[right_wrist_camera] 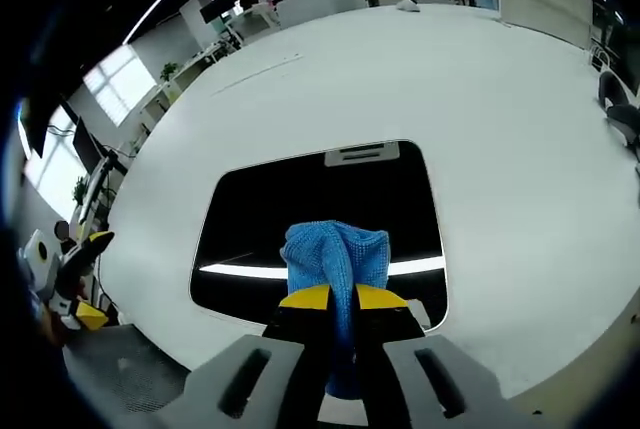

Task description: Wipe the mirror surface with the cleaning cloth until all visible marks leave the cleaned area.

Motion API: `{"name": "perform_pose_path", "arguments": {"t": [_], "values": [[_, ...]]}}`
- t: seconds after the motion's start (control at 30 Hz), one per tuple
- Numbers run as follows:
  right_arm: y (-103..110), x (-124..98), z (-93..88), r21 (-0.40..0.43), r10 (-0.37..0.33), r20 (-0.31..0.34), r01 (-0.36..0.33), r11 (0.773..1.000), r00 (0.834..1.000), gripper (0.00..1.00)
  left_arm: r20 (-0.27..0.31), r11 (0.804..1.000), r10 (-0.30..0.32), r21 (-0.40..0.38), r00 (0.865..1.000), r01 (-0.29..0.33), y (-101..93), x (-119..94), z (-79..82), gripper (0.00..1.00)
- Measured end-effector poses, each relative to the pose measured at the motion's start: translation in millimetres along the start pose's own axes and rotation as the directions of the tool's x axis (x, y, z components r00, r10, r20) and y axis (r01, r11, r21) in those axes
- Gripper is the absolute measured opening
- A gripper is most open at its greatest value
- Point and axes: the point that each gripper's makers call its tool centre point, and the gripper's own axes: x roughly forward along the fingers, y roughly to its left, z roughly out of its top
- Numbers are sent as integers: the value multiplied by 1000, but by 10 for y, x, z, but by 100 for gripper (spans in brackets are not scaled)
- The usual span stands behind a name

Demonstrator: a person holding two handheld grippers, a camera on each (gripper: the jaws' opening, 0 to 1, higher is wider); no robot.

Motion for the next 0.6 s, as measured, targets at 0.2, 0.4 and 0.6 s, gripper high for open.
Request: {"name": "perform_pose_path", "arguments": {"t": [0.2,0.4,0.6], "values": [[58,13,-6,8,8,-4,-8,1000,1000,2,1,1000,-3,4,1000,3,-15,-1,10,96],[144,43,-7,-4,15,-5,-15,1000,1000,2,-1,1000,-4,15,1000,4,-28,-7,15,96],[242,74,3,-13,27,-14,-28,1000,1000,2,-2,1000,-8,12,1000,8,-29,-5,14,96]]}}
